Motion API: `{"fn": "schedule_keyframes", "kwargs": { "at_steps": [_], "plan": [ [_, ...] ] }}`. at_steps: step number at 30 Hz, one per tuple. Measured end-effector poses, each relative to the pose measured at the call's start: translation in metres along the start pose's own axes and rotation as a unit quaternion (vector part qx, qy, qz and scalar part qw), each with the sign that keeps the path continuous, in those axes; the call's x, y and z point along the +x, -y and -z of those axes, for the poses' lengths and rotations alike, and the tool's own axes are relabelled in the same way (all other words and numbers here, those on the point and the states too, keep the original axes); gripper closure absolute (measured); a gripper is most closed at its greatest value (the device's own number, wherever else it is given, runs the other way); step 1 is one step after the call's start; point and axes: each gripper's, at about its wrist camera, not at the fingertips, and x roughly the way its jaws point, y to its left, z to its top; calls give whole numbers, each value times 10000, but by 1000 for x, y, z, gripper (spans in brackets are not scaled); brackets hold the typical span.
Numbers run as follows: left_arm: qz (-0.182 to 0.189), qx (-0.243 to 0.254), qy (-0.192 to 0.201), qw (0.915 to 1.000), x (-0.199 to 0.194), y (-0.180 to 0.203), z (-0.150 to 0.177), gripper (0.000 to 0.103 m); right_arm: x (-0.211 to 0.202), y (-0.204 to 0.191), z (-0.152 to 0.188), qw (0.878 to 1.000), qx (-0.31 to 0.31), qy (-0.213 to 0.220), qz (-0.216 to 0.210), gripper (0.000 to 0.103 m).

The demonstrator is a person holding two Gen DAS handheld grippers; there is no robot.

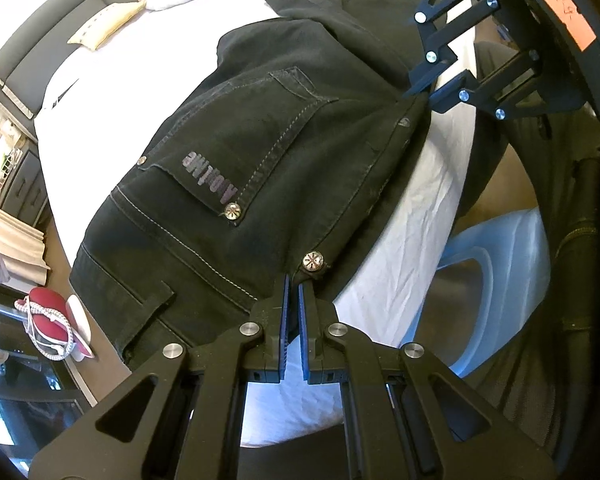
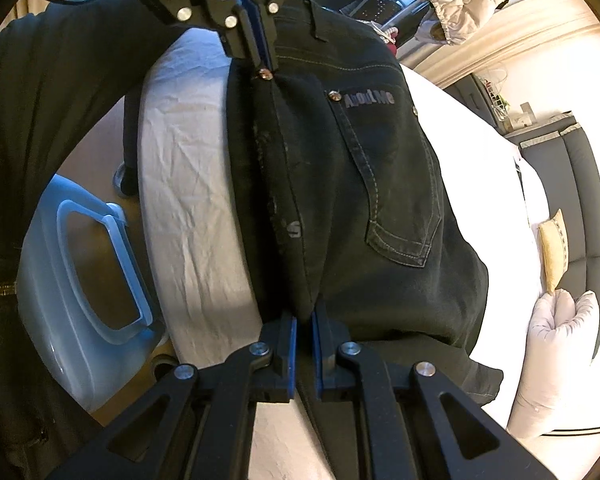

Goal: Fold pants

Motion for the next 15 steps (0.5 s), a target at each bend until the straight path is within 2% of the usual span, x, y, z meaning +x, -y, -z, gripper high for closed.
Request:
{"fn": "schedule_keyframes", "kwargs": {
  "at_steps": [6, 12, 15],
  "plan": [
    [-108, -82, -38, 9999, -4, 0, 3, 95, 3, -16, 4, 9999, 11, -24, 158, 93],
    [128, -262, -443, 9986, -29, -20, 5, 91, 10, -23, 0, 9995, 79, -92, 278, 92],
    [123, -688, -153, 9974, -49, -42, -3, 91, 12, -22, -2, 9994, 176, -82, 269, 93]
  ]
}}
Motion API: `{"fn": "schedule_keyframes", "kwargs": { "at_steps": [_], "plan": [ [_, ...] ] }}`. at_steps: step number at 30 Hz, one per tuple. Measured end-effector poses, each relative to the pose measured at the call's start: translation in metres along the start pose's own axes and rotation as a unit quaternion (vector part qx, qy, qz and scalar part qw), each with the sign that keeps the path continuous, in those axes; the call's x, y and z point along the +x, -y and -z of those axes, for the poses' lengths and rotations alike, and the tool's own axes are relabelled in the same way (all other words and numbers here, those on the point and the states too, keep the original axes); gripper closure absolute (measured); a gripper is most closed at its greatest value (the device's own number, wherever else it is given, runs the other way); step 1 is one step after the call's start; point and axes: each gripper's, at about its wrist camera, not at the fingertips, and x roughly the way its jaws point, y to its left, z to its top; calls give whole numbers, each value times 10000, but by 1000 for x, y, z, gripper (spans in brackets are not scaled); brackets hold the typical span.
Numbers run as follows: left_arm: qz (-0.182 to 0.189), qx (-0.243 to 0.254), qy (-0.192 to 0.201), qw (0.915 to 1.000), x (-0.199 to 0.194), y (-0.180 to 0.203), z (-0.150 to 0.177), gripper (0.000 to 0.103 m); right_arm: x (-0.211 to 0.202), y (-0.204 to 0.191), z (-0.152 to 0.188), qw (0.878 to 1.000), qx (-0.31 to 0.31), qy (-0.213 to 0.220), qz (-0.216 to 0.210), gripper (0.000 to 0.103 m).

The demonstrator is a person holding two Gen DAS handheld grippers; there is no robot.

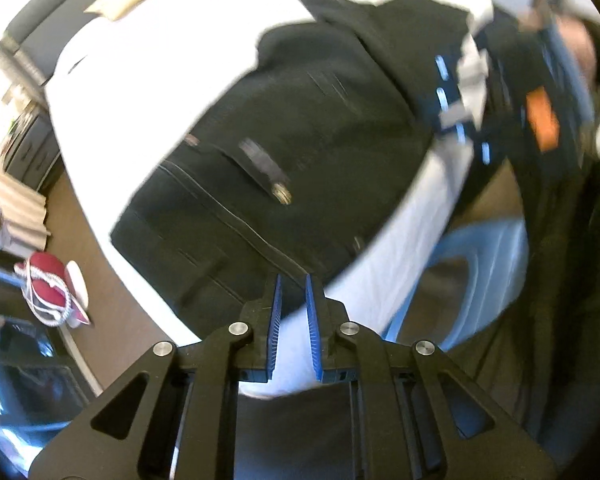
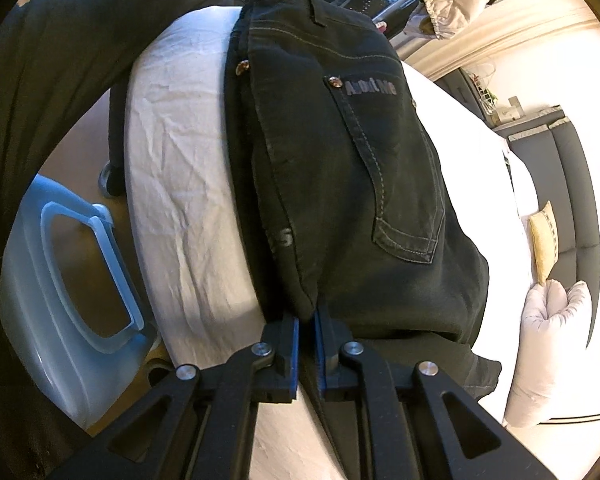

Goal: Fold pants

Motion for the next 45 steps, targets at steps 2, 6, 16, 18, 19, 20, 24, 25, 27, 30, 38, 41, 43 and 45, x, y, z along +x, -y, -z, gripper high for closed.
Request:
{"fn": "schedule_keyframes", "kwargs": {
  "at_steps": [2, 6, 16, 18, 19, 20, 24, 25, 27, 30, 38, 41, 43, 45],
  "plan": [
    [178, -411, 394, 9982, -8, -11, -16, 91, 2, 0, -1, 10000, 37, -8, 11, 92],
    [649, -994, 907, 9888, 14, -6, -55, 91, 2, 1, -2, 9999, 147, -4, 58, 92],
    [1236, -1849, 563, 9733, 102, 5, -71, 92, -9, 8, 19, 9910, 1222, 304, 452, 29],
    [1269, -1919, 488, 9719, 95, 1, -74, 91, -19, 20, 35, 9832, 1769, 454, 54, 18],
    [1262, -1967, 491, 9711, 90, 0, -77, 91, -25, 27, 44, 9778, 2020, 554, -28, 18],
    [1226, -2001, 615, 9701, 80, -3, -83, 91, -30, 33, 51, 9727, 2244, 598, -13, 18],
    [1469, -2222, 1221, 9561, 60, -7, -112, 91, -44, 93, 100, 9173, 3846, 959, -395, 21],
    [1478, -2248, 1222, 9554, 65, -8, -119, 91, -43, 110, 113, 8964, 4272, 1052, -537, 23],
    [1429, -2326, 996, 9568, 89, -8, -127, 91, -38, 151, 148, 8385, 5237, 1262, -815, 29],
    [1653, -2807, 770, 9423, 131, -14, -109, 92, -23, 217, 211, 7189, 6591, 1899, -1125, 29],
    [1708, -2947, 729, 9374, 136, -23, -124, 92, 88, 313, 319, 4718, 8388, 2118, -1702, 33],
    [1843, -3079, 740, 9305, 141, -23, -113, 92, 132, 325, 331, 4135, 8713, 1941, -1793, 35],
    [1828, -3058, 739, 9315, 137, -22, -104, 92, 149, 331, 334, 3949, 8801, 1870, -1857, 36],
    [1798, -3020, 742, 9333, 136, -22, -96, 92, 164, 335, 330, 3897, 8823, 1795, -1934, 37]
  ]
}}
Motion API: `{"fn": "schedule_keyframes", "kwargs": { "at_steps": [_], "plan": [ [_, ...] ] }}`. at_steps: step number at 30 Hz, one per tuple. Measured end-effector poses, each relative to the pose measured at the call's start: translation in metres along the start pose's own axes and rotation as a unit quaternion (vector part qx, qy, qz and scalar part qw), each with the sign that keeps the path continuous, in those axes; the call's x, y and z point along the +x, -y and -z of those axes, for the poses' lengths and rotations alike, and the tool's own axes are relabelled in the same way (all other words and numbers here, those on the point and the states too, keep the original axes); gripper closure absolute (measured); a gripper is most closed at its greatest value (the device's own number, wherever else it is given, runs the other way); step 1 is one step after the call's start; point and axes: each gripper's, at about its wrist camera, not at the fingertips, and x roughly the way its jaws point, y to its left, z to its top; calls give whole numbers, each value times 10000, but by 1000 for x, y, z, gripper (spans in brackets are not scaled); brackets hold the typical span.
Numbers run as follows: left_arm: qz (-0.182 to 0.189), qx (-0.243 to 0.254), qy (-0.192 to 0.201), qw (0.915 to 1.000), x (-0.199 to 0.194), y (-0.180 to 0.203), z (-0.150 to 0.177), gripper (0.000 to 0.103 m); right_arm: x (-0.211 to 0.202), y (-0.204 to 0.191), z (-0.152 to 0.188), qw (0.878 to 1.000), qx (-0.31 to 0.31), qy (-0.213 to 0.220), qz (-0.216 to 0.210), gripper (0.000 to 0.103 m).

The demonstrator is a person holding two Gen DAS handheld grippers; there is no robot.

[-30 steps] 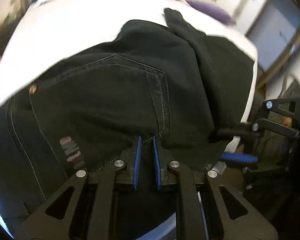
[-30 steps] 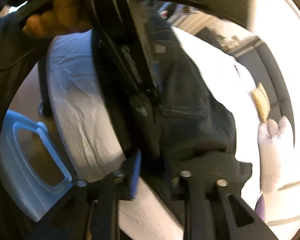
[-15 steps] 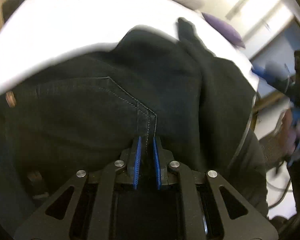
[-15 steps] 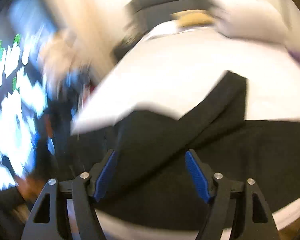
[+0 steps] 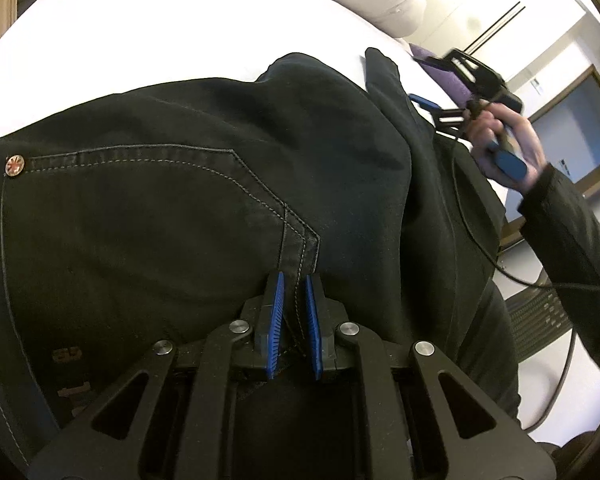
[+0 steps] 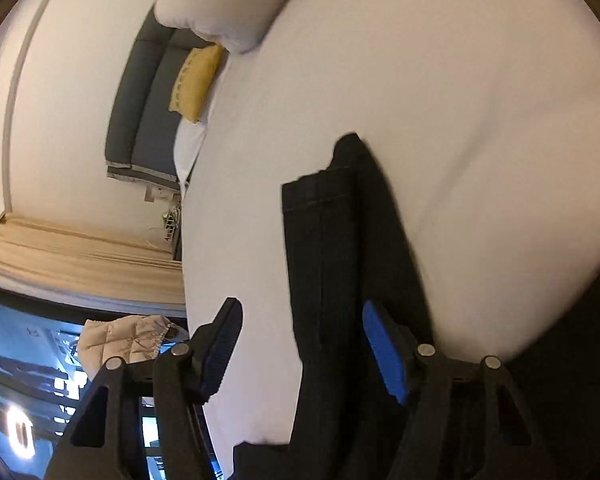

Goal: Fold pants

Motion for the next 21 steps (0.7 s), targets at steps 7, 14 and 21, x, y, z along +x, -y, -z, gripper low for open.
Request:
{"fn": "schedule_keyframes", "kwargs": {
  "at_steps": [7, 14, 21],
  "plan": [
    [45, 2, 10, 10000, 2, 0, 5, 92, 28, 6, -14, 9993, 358, 51, 25, 38],
    [-9, 97, 0, 10000, 0, 2, 7, 92, 37, 1, -30, 9997, 219, -33, -72, 96],
    [-51, 113, -5, 9999, 2, 6, 7, 92, -72, -5, -27, 9926, -84, 1031, -628, 98]
  ]
}}
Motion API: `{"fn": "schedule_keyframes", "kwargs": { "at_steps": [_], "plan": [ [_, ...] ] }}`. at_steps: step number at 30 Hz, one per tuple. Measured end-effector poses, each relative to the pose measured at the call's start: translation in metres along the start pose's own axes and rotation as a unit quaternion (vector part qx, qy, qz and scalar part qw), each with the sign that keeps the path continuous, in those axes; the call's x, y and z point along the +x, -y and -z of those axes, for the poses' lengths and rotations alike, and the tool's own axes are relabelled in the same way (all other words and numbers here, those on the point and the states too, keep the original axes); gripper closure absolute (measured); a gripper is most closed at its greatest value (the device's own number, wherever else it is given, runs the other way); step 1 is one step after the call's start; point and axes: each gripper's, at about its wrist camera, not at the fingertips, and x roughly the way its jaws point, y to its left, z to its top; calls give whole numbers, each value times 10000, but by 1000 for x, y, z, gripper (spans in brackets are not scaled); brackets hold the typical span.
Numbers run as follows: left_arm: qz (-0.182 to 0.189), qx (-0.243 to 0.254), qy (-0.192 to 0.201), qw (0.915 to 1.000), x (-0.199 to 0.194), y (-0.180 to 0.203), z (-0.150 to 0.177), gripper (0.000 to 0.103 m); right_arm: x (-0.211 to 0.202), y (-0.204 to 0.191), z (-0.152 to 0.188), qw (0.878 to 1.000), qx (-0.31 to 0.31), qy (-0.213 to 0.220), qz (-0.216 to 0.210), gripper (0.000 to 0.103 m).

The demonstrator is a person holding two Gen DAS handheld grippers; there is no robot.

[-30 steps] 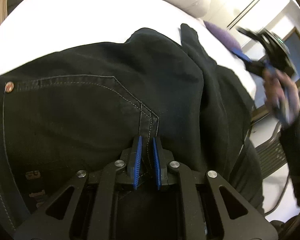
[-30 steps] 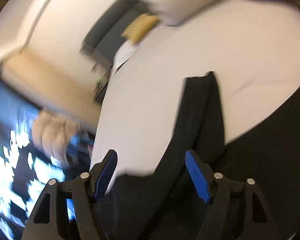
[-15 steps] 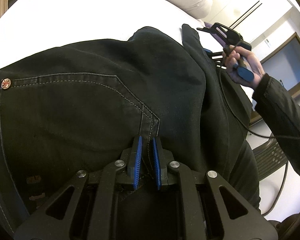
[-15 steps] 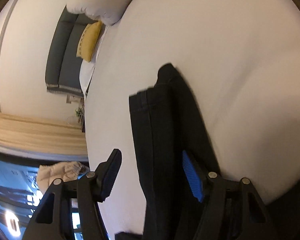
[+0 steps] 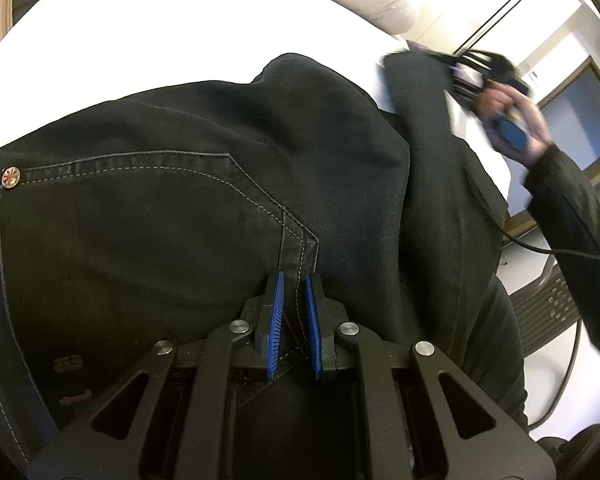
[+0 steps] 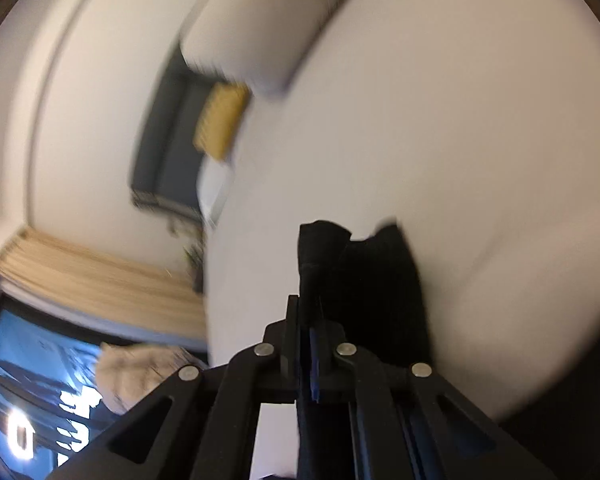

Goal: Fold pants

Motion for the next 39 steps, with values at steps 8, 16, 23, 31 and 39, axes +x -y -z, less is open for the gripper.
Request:
{"fn": "schedule_keyframes", "kwargs": {
  "at_steps": [8, 16, 23, 31, 39],
  "plan": [
    [234, -462, -8, 9987, -2, -8, -3, 92, -191, 98, 29, 9831, 864, 1511, 566, 98],
    [115, -513, -121, 9985, -1, -2, -9, 91, -220, 170, 87, 9638, 1894, 1766, 638, 95],
    [28, -576, -177, 9982, -6, 1, -13, 91, -206, 154, 65, 9739, 1416, 1551, 856, 88],
    [-152, -323, -261, 9990, -17, 9, -6, 91, -199, 168, 43, 9777, 1282, 1195, 1154, 96],
    [-171, -386, -196, 9989, -25, 6, 4, 91, -222, 164, 55, 9741, 1271, 1324, 1320, 96]
  ]
}}
